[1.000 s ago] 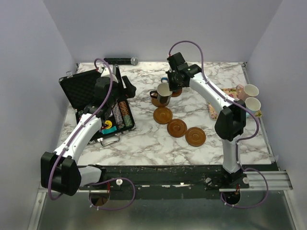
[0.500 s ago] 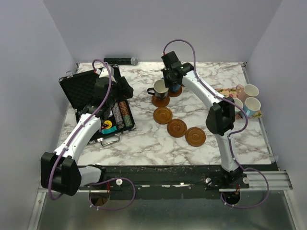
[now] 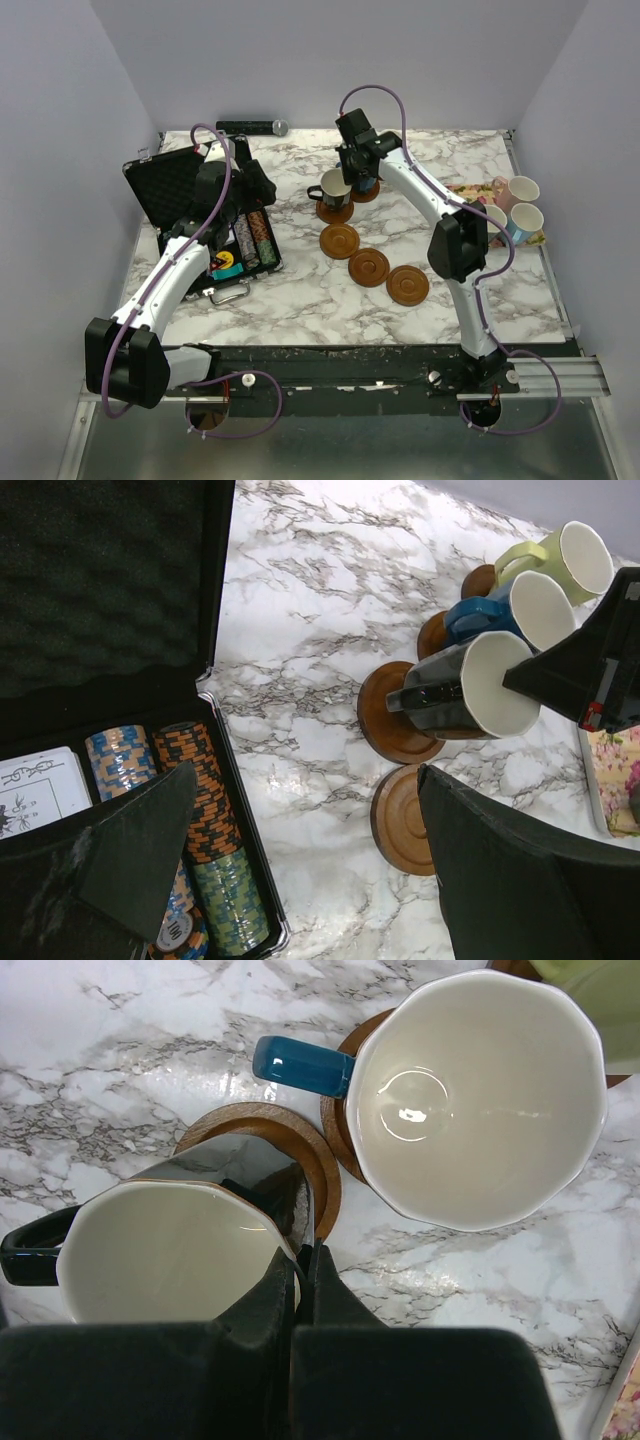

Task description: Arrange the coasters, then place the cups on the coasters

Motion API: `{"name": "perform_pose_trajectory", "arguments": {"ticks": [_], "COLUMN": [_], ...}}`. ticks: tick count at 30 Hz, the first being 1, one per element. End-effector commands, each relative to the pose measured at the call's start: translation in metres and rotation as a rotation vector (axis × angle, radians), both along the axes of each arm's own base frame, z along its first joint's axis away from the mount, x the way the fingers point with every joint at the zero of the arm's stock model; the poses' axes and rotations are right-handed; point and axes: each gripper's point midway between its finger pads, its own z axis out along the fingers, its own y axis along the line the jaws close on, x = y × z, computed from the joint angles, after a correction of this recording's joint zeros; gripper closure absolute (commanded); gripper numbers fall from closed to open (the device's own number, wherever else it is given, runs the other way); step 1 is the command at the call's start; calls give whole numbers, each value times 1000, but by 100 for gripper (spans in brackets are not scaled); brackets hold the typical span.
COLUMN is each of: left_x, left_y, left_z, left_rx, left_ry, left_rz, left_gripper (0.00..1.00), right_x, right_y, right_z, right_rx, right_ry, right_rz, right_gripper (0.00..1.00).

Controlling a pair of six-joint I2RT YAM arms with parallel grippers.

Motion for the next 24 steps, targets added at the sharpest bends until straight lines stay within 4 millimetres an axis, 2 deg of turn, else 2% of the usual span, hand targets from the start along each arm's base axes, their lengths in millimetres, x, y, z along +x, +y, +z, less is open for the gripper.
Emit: {"name": "perform_pose_trajectory", "arguments": {"ticks": [1, 20, 24], "left_x": [-2, -6, -7], "left_y": [5, 8, 8], "left_z": [0, -3, -4], "left_rx": [-2, -7, -5], "left_ry": [9, 10, 14], "left_rz": [20, 28, 30], "left_gripper": [1, 1, 1], "right_x": [10, 9, 9], "right_y": [9, 13, 12], "right_z": [10, 1, 1], "right_rx": [16, 22, 19], "right_ry": [-48, -22, -20], "right_rz": [4, 12, 9], "right_gripper": [99, 99, 92]}}
